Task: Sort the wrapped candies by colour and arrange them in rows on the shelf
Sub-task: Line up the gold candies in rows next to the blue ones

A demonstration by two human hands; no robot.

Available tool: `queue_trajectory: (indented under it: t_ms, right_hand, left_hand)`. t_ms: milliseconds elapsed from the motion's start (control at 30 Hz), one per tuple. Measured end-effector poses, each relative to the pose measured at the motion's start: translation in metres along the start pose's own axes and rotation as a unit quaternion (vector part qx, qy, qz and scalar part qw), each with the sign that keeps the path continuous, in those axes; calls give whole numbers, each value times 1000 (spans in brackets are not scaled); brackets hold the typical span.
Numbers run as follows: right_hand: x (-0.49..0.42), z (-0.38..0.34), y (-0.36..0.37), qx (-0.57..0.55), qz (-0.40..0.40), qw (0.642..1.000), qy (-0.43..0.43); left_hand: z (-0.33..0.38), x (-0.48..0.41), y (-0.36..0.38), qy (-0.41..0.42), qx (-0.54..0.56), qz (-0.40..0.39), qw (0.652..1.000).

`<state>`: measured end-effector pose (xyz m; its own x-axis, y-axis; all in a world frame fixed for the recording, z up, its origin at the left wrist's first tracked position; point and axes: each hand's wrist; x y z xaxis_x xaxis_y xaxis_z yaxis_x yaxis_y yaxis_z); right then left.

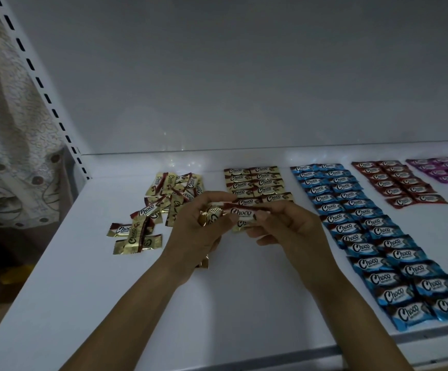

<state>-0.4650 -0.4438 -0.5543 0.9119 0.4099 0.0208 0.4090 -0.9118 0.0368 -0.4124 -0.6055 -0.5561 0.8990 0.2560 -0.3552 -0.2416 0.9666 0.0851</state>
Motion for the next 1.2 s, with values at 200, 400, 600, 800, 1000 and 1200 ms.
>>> queue_trajectory:
  t_ms: [200, 400, 600, 800, 1000, 1200]
  right_hand:
    - [-4, 9, -10, 83, 73, 994, 2]
    - [0, 22, -12, 326, 120, 936, -54]
    - [-3, 27, -6, 424, 159, 888, -76]
    - [-7, 27, -4, 456, 174, 870, -76]
    - [-7, 26, -2, 459, 185, 865, -87]
    - [-1, 29, 1, 479, 132, 839, -220]
  left_hand:
    - [-9, 0, 0, 85, -197, -8, 977]
    - [-13, 3, -3, 68, -231, 41, 970]
    - [-14, 1, -6, 95, -317, 25, 943]
    - [-20, 1, -7, 94, -351, -29, 931]
    - [-7, 0, 2, 76, -107, 64, 989]
    - [-5, -2, -1, 32, -73, 111, 991]
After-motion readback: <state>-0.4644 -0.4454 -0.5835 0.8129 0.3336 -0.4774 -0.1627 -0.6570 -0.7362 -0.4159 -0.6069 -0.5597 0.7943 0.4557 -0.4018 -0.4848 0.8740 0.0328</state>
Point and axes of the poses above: each hand's wrist, its own x-axis away from the middle knuckle, its own y-axis out of the palm, z = x × y, and after that the axes turned 12 degrees about y, right-handed
